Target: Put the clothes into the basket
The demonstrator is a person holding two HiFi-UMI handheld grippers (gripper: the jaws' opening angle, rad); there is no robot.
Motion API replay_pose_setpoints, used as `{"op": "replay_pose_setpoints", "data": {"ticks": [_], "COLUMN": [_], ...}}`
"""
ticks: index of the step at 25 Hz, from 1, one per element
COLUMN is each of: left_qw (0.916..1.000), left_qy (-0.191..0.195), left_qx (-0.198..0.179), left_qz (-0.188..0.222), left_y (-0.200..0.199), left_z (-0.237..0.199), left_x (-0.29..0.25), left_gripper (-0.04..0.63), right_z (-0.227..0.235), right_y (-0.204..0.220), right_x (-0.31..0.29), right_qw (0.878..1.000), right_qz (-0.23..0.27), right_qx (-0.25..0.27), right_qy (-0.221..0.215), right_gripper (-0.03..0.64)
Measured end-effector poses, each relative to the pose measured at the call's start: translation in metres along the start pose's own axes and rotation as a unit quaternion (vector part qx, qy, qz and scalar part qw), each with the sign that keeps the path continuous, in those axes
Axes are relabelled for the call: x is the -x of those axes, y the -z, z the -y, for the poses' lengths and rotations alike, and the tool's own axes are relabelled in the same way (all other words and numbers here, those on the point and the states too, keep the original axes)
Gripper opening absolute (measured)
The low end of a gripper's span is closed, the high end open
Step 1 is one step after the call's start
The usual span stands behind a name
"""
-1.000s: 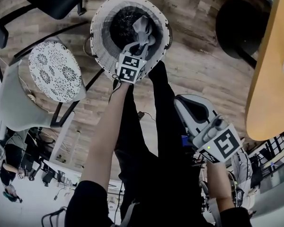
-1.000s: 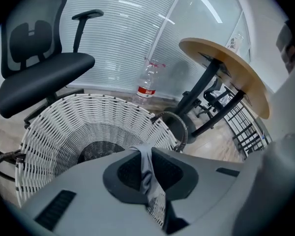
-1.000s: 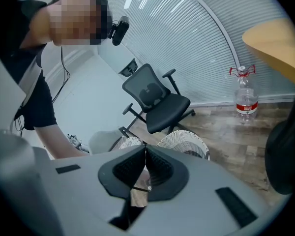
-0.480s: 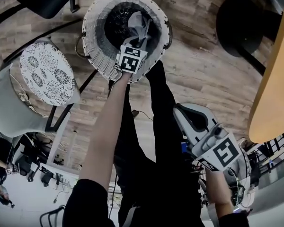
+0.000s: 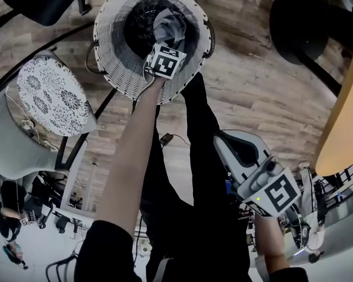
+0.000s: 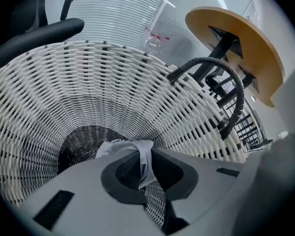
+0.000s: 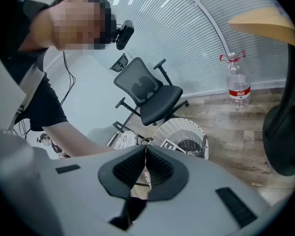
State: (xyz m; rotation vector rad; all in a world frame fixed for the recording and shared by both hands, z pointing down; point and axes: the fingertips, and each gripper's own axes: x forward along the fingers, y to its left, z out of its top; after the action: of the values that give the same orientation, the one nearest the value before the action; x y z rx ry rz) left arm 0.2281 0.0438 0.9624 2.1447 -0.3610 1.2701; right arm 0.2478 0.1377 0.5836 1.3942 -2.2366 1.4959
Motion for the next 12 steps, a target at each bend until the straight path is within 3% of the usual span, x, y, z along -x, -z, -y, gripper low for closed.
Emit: {"op": "replay_pose_setpoints", "data": {"ticks": [5, 9, 12], "left_qw": [0.9997, 0.9992, 0.9990], "left_qy": [0.015, 0.033, 0.039], "left_qx": [-0.006, 0.004, 0.014], "left_qz": [-0.020, -0.021, -0.018], "left_y": [0.005, 0.004, 0.001], "left_z": [0.004, 0.011, 0.012], "left_x": [-0.015, -0.014, -0.010], "left_gripper": [0.041, 0.111, 0.127], "right_z": [0.003, 0.001, -0.002], "right_y": [0.008, 0.011, 0.011], "right_x": [-0.003, -0.003, -0.004], "right_qw": [1.000, 1.000, 1.000], "right_qz": [0.000, 0.003, 0.006], "right_qx": [-0.010, -0.014, -0.015], "right_qy": [0.006, 0.010, 0.011], "right_gripper": [0.017, 0.017, 0.017]}}
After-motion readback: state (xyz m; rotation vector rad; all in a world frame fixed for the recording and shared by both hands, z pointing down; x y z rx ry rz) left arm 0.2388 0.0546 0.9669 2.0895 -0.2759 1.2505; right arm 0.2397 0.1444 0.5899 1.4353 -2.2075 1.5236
